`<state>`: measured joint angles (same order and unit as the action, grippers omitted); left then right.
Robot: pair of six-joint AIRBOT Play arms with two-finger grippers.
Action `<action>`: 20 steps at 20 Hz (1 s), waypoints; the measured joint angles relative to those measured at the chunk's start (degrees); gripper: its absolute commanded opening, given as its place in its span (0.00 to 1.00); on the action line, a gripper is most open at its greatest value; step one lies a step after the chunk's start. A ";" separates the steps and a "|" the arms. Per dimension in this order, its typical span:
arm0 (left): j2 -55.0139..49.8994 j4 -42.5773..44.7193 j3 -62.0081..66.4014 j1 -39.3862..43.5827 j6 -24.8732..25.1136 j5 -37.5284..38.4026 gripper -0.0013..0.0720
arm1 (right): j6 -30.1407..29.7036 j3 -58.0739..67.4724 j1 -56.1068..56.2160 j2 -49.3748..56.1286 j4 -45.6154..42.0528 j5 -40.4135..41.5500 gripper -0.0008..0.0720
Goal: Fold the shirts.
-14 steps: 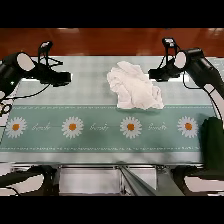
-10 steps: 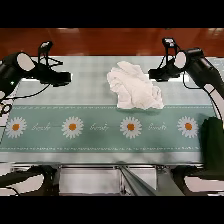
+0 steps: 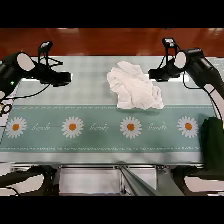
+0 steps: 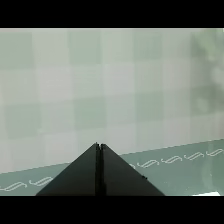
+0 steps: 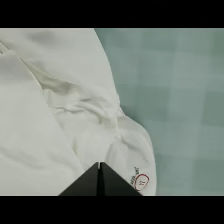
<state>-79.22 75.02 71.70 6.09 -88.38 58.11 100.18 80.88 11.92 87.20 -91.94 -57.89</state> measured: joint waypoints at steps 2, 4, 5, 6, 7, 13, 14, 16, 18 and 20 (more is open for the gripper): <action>0.00 0.02 0.02 0.00 0.00 0.00 0.05 | 0.02 0.00 0.00 0.00 0.00 0.02 0.05; -0.02 0.02 0.00 0.00 0.00 -0.04 0.05 | 0.02 0.00 0.00 0.00 -0.02 0.02 0.05; -0.04 0.00 0.00 0.00 0.00 -0.31 0.05 | 0.02 0.00 0.00 0.00 0.00 0.13 0.05; -0.07 0.00 0.00 0.00 0.00 -0.76 0.05 | 0.02 0.00 0.00 0.00 0.00 0.55 0.05; -0.07 0.00 0.00 0.00 0.00 -0.94 0.05 | 0.02 0.00 0.00 0.00 -0.02 0.92 0.05; -0.07 0.00 0.00 0.00 0.00 -1.90 0.13 | -0.02 0.00 0.00 0.00 -0.02 1.81 0.05; -0.07 0.00 0.00 0.00 0.00 -2.01 0.40 | -0.07 0.00 0.00 0.00 -0.13 2.19 0.13; -0.07 0.00 0.00 0.00 -0.81 -1.75 0.71 | -0.50 0.00 0.00 -0.09 -0.70 3.26 0.59; -0.07 0.00 0.20 -0.24 -1.64 0.00 0.71 | -1.29 0.11 0.00 -0.24 -1.14 4.94 0.58; 0.42 0.13 0.31 -0.72 -2.08 3.19 0.71 | -2.95 0.87 0.00 0.04 -0.96 6.40 0.58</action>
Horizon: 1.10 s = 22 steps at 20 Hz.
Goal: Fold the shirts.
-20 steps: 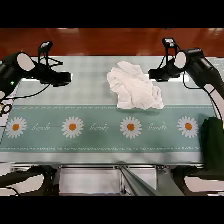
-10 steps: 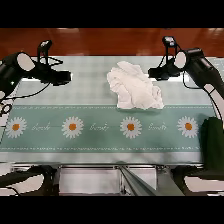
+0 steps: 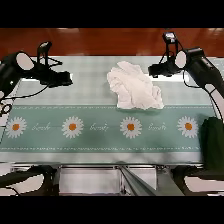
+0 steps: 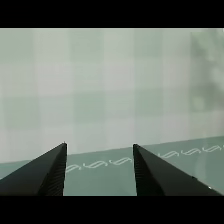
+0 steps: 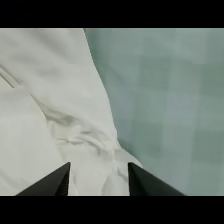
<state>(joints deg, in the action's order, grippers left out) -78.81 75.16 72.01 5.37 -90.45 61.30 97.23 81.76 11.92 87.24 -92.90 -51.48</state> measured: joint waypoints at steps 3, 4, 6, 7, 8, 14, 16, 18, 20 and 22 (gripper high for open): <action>3.21 0.26 -1.03 -0.44 -0.09 3.48 0.71 | -4.68 1.84 0.00 2.08 3.06 -0.02 0.58; 5.14 0.24 -2.12 -0.50 -0.22 4.02 0.71 | -6.05 2.21 0.00 3.08 3.98 -0.24 0.58; 9.40 0.17 -5.40 -0.59 -0.22 4.35 0.71 | -8.83 2.75 0.00 5.51 5.92 -1.14 0.58; 11.69 0.11 -7.48 -0.63 -0.24 4.26 0.71 | -10.14 2.91 0.00 6.82 6.80 -1.79 0.58; 13.73 0.07 -9.51 -0.63 -0.44 4.35 0.71 | -11.21 3.04 0.00 8.02 7.48 -2.54 0.58; 21.35 -1.11 -20.90 -0.63 -1.46 3.34 0.71 | -14.47 3.28 0.00 13.33 6.86 -5.16 0.57; 22.05 -2.80 -23.47 -0.63 -1.55 2.01 0.71 | -14.78 3.28 0.00 14.34 6.19 -4.55 0.55; 22.43 -4.87 -25.33 -0.63 -1.70 0.02 0.71 | -14.97 3.28 0.00 15.15 5.97 -4.11 0.28; 22.64 -6.21 -26.45 -0.63 -1.70 -1.55 0.71 | -15.15 3.34 0.00 15.56 5.84 -3.65 0.07; 22.73 -6.95 -26.99 -0.63 -1.46 -2.05 0.71 | -15.19 3.48 -0.07 15.80 5.70 -3.26 0.05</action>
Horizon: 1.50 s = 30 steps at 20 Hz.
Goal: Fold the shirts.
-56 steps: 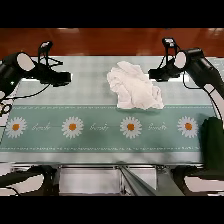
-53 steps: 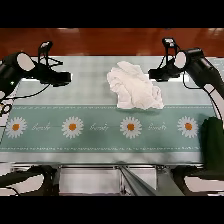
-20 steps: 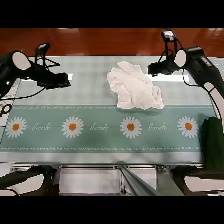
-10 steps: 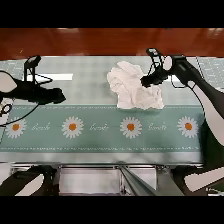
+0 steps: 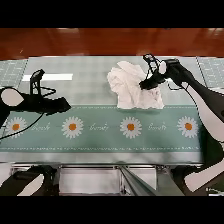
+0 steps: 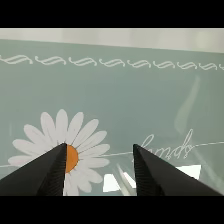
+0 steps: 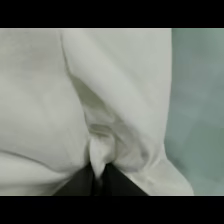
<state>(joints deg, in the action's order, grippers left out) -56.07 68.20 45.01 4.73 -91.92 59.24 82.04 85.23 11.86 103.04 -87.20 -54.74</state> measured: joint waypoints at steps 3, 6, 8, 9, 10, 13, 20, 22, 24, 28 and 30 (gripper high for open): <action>0.15 -0.50 -0.26 -0.15 1.16 -0.35 0.71 | -0.44 1.97 -0.33 -0.39 -0.50 -2.08 0.05; 1.29 -0.59 0.07 -1.11 2.60 0.81 0.71 | -1.01 6.58 -0.94 -4.33 -0.90 -4.98 0.05; 3.19 -0.68 0.17 -1.95 3.28 1.86 0.71 | -1.09 10.14 -1.11 -8.79 -0.44 -6.14 0.05; 4.39 -0.68 0.20 -2.23 3.48 2.38 0.71 | -1.29 11.87 -1.11 -11.39 -0.42 -6.54 0.05; 5.77 -0.70 0.22 -2.36 3.65 2.82 0.71 | -1.49 13.70 -1.11 -14.38 -0.24 -6.73 0.05; 10.29 -0.79 -0.02 -2.49 3.93 4.39 0.71 | -1.90 19.47 -1.09 -22.95 -0.35 -7.02 0.05; 16.74 -1.38 -0.37 -2.54 4.11 5.84 0.71 | -3.28 31.06 -1.05 -38.14 1.92 -5.66 0.05; 17.25 -1.84 -0.37 -2.54 4.13 5.97 0.71 | -4.55 32.02 -1.05 -40.76 5.49 -5.29 0.05; 17.49 -2.05 -0.37 -2.56 4.24 6.01 0.71 | -6.86 32.54 -1.05 -42.53 11.54 -5.35 0.05; 17.73 0.72 -0.39 -3.80 4.26 5.44 0.71 | -9.49 30.23 -0.92 -44.11 23.08 -11.19 0.05; 17.73 1.84 -0.39 -5.42 4.26 5.01 0.71 | -9.70 25.03 0.68 -44.30 26.16 -15.17 0.05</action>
<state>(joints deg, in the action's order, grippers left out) -38.35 70.04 44.62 -0.69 -87.66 64.25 72.34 110.26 12.53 58.74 -61.04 -69.91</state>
